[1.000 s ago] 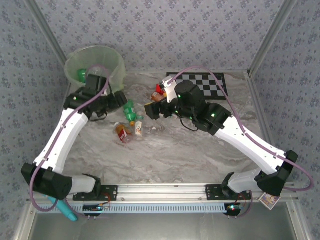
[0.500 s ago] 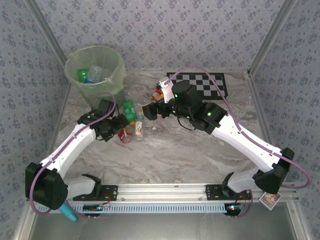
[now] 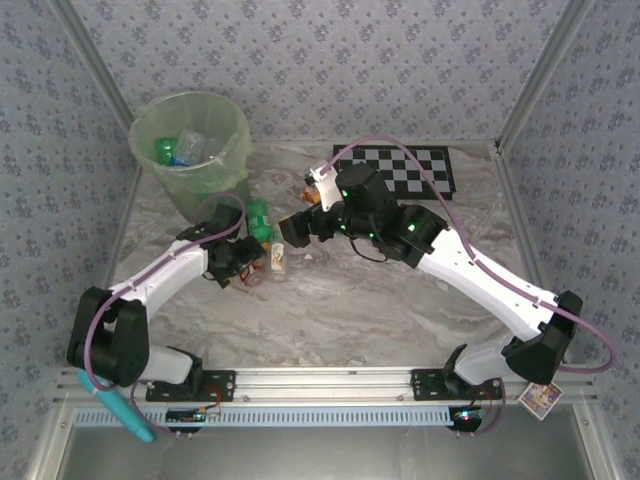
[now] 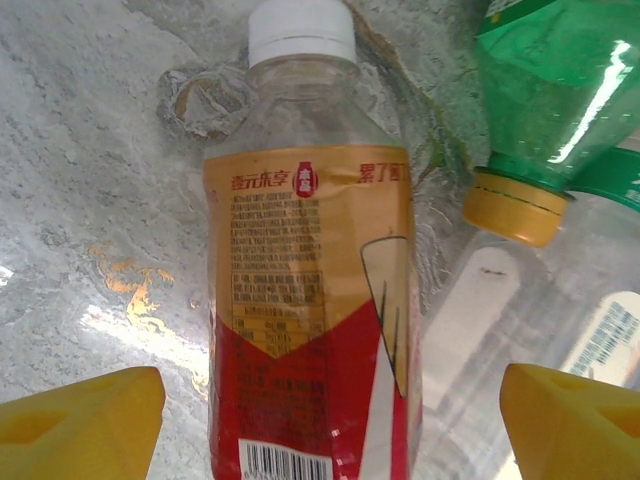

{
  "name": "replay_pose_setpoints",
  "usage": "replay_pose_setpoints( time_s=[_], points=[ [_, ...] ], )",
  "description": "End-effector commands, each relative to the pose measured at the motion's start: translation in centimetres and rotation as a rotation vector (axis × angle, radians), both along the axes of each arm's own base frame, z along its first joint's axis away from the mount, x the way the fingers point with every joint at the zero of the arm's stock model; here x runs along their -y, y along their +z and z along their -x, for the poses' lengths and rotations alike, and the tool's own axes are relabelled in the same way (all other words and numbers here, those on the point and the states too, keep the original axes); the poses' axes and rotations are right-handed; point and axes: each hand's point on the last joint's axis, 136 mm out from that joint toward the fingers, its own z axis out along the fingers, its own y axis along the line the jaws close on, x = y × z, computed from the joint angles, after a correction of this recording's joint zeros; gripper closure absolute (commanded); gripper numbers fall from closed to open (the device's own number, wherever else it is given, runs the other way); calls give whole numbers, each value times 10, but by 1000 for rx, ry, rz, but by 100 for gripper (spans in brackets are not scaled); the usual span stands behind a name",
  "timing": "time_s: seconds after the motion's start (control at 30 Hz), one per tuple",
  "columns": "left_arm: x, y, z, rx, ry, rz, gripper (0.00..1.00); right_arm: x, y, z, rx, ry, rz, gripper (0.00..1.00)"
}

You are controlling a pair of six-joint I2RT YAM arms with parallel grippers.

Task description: Put the plastic bottles in the bin

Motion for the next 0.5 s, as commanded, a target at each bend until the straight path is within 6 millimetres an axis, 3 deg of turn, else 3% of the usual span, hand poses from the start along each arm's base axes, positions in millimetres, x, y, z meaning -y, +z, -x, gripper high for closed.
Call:
replay_pose_setpoints(
  time_s=[0.0, 0.3, 0.47],
  points=[
    [-2, -14, 3, -29, -11, -9, 15, -3, 12, 4, 6, 15, -19, 0],
    [-1, -35, 2, -45, -34, -16, 19, -7, 12, 3, 4, 23, -17, 0],
    [-2, -34, 0, -40, -42, -30, 32, -7, 14, 2, 8, 24, -15, 1]
  ],
)
